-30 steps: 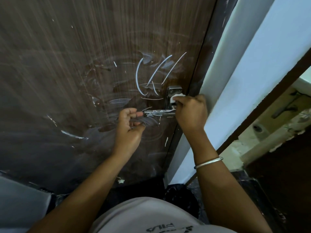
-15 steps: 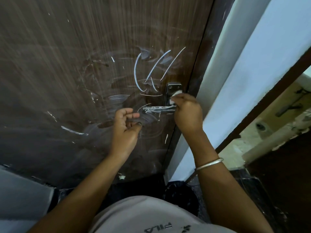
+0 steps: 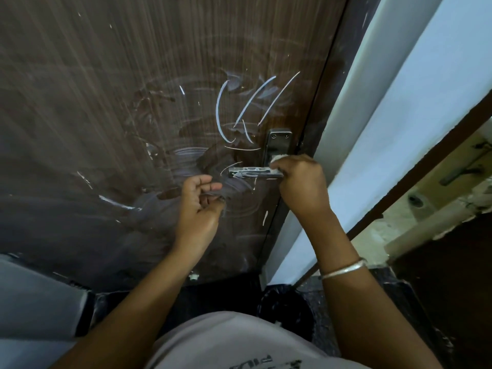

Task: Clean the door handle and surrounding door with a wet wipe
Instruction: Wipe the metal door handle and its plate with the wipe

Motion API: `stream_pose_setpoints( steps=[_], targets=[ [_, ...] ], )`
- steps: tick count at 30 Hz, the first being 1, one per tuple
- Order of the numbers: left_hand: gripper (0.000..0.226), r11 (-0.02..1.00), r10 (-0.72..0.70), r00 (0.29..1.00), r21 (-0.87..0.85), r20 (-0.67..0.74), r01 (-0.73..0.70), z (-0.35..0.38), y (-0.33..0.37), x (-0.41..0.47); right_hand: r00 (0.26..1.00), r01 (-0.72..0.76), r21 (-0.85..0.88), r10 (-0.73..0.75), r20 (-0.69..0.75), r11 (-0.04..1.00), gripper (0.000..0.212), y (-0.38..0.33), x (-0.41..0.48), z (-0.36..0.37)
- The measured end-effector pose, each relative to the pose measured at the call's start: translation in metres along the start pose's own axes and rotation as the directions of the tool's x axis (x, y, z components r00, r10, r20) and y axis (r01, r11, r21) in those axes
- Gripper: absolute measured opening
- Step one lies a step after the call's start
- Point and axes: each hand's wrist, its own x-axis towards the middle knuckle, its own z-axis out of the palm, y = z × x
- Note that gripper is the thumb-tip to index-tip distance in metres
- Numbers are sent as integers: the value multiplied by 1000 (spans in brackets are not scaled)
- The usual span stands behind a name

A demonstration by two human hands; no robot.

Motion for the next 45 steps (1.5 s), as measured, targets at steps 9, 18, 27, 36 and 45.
stream_pose_setpoints(
  steps=[9,18,27,36,45],
  targets=[
    [42,1000,-8,1000,2,-11,8,-2,-1,1,994,76,-36,-79,-75,996,19,-2,-5,6],
    [38,998,-47,999,29,-9,47,-6,-6,10,991,89,-61,-94,-91,994,13,-4,-3,15],
    [41,1000,-26,999,3,-27,26,-11,-5,16,990,17,6,-16,-141,1000,24,-8,-14,15],
    [38,998,-57,998,10,-11,57,-2,-8,23,980,194,-108,-198,-31,975,29,-55,-7,42],
    [45,999,-47,999,7,-18,48,-3,-11,25,995,24,-241,-48,-92,970,23,-32,-10,27]
  ],
)
